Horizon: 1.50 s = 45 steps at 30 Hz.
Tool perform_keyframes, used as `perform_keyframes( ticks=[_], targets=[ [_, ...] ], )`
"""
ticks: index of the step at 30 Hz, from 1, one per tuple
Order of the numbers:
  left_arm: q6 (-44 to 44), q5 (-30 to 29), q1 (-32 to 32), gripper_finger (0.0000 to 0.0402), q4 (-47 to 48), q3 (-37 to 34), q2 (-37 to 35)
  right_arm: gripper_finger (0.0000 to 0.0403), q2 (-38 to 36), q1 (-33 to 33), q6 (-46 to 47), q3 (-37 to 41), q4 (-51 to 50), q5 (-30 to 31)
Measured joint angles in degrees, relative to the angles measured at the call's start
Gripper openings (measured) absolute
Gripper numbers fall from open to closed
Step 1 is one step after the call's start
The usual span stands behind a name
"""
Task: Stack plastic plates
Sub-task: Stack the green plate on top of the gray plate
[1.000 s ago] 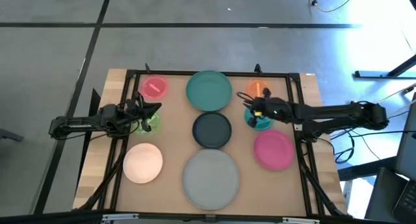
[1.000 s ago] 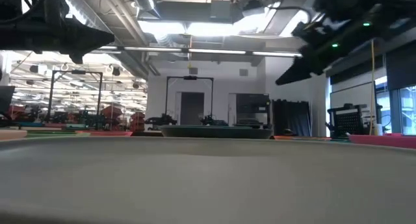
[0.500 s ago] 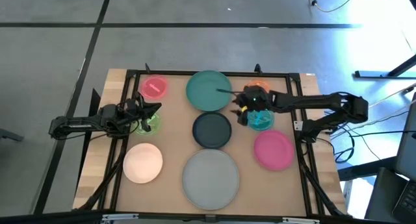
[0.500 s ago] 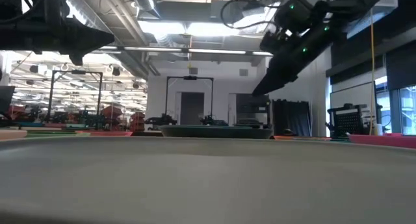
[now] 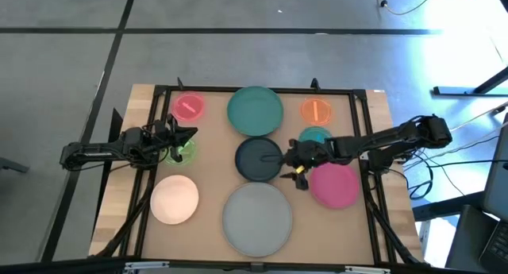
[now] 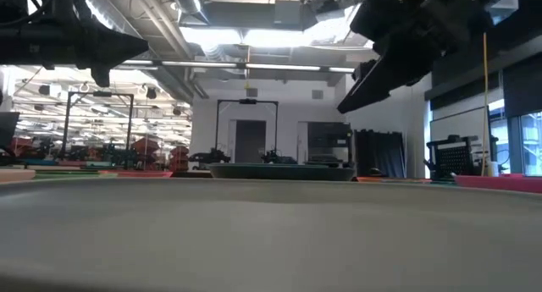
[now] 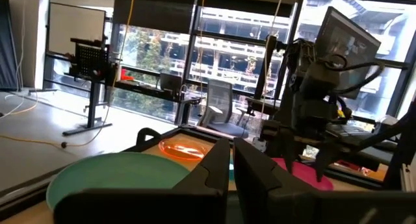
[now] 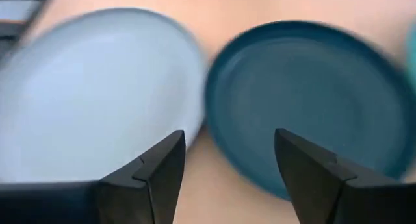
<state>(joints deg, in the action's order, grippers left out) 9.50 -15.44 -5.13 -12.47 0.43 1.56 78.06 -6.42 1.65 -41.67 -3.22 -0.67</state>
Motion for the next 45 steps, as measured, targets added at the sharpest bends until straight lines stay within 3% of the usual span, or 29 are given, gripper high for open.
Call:
perform_keyframes(
  ticks=[2,6,8,11,14,21,29,39,45],
  targets=[
    [0.02,0.03,0.0,0.0015,0.01,0.02,0.0,0.023,0.0,0.03,-0.67,0.0,0.02,4.68],
    [0.61,0.11,0.0,0.0015,0.05,0.02,0.0,0.023,0.0,0.1,-0.69,0.0,0.08,7.54],
    [0.61,0.09,0.0,0.0015,0.28,0.01,-0.01,0.023,0.0,0.03,-2.3,0.0,0.07,12.52],
    [0.63,0.09,0.0,0.0015,0.31,0.02,0.0,0.023,0.0,1.68,-8.91,0.0,0.13,21.25],
    [0.63,0.11,0.0,0.0015,0.33,0.02,0.0,0.023,0.87,6.15,-16.87,0.01,0.23,24.67],
    [0.63,0.08,0.02,0.0015,0.42,0.02,0.0,0.023,5.76,17.95,-31.87,0.07,2.57,18.52],
    [0.61,-0.09,0.02,0.0015,0.02,0.02,-0.01,0.0218,15.53,24.66,-42.64,-1.22,9.56,11.17],
    [0.29,-0.12,0.01,0.0015,-0.03,0.02,-0.02,0.0152,24.53,26.34,-45.38,-7.19,9.28,10.09],
    [0.17,-0.11,0.02,0.0015,-0.03,0.02,-0.01,0.0083,25.07,26.32,-45.85,-7.43,8.83,10.1]
  ],
)
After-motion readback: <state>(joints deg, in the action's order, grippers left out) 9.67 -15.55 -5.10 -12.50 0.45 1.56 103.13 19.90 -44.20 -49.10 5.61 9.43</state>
